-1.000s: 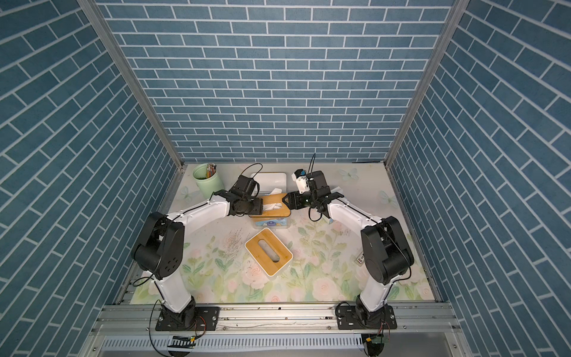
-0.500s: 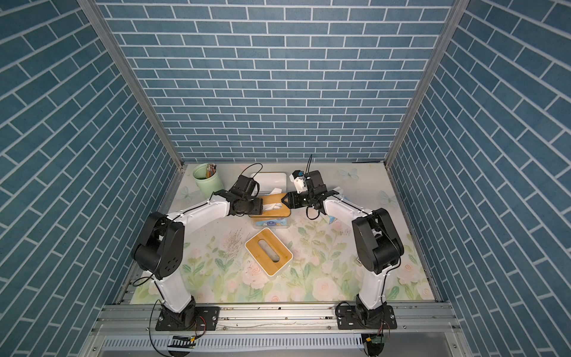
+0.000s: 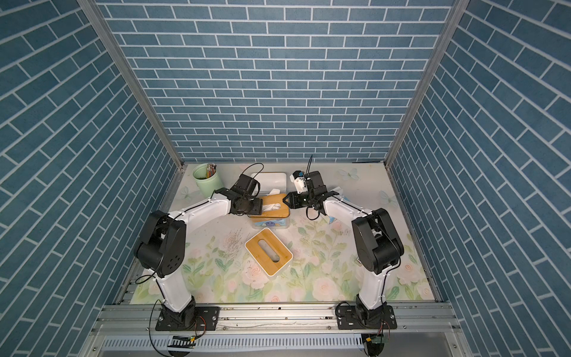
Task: Put the tissue paper into the tissue box
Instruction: Close the box lid on the tissue box.
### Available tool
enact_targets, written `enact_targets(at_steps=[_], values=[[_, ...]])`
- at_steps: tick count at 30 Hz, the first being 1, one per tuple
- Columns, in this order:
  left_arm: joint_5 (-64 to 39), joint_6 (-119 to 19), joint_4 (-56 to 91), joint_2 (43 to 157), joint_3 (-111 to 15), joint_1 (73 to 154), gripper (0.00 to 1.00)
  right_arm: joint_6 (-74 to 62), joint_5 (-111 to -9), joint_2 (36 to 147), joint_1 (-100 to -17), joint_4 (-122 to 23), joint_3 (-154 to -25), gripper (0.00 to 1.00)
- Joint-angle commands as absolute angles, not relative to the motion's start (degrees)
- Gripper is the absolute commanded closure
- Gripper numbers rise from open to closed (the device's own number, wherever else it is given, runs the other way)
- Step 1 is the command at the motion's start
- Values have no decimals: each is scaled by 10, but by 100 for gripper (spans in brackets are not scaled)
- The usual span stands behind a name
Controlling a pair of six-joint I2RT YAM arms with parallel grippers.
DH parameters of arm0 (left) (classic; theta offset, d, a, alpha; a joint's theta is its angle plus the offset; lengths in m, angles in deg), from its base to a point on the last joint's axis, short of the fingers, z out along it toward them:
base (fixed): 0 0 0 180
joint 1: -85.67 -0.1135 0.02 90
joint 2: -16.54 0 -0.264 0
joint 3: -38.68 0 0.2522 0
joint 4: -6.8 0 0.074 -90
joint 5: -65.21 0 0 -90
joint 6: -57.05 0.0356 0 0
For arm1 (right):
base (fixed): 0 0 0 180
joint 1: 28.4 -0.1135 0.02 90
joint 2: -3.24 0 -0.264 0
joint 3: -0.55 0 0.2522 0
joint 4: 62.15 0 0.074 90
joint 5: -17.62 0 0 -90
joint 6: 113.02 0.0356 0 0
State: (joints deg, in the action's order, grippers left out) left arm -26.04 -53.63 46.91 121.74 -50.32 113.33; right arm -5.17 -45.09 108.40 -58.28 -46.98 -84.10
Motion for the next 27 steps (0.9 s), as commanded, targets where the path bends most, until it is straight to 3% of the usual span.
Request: enact_targets(at_steps=[1, 17, 27], values=[[-237, -530, 467, 1246, -516, 1143, 31, -66, -358, 1074, -619, -490, -829, 60], [-189, -523, 462, 1237, -539, 1141, 24, -67, -457, 1091, -617, -392, -842, 66], [-166, -523, 423, 1206, -500, 1128, 19, -16, -378, 1084, -593, -450, -811, 68]])
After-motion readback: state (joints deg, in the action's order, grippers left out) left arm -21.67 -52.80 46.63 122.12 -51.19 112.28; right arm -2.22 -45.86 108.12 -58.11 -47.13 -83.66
